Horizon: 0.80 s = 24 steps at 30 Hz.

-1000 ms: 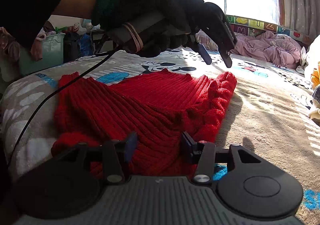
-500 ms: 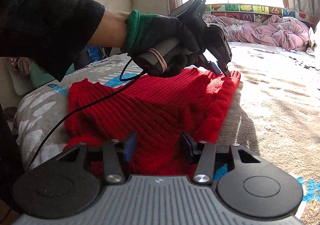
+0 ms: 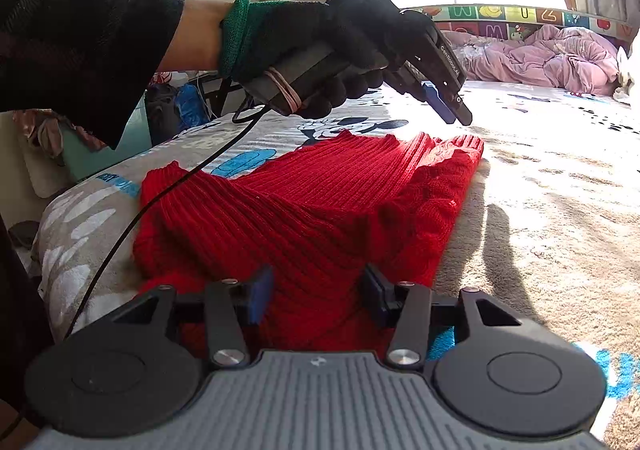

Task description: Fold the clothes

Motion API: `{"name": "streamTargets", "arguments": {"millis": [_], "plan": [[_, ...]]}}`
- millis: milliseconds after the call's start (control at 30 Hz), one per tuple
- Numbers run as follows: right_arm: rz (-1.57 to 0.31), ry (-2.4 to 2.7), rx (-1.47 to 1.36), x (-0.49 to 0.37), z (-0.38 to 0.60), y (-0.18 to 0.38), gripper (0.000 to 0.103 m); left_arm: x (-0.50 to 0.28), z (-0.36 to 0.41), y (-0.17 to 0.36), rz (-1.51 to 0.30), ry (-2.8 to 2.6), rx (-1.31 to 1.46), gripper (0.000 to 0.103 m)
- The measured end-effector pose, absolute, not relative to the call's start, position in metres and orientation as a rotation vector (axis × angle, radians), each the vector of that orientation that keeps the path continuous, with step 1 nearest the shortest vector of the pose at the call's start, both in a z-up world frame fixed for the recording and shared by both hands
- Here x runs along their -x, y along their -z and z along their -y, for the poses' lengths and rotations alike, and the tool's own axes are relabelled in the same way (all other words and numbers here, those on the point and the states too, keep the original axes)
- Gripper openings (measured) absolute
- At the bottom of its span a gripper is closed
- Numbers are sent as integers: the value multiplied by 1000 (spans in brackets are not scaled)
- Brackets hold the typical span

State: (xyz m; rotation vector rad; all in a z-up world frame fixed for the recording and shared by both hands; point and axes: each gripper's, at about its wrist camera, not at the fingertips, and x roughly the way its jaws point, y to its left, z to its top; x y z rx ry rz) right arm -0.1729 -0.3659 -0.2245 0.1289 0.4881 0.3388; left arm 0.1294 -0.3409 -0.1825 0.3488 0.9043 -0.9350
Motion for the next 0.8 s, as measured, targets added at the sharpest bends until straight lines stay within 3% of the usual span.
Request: {"name": "streamTargets", "arguments": {"millis": [200,467,533,567,600,800], "plan": [[-488,-346,-138,171,368,226,51,-126,353,211,-911,928,-364,16],[-496,-361,-139,167,366,228,52,-108,359,197,-852,919,-440,19],[-491,-361,-137,168,364,228,52,-103,359,192,-840,919,-455,35],[-487,-362,-139,168,365,227,52,-99,359,189,-832,922,-465,57],[-479,-367,-149,171,368,226,52,-92,357,182,-817,932,-482,60],[-367,-295,-300,189,397,211,50,-59,314,132,-733,887,-488,60]]}}
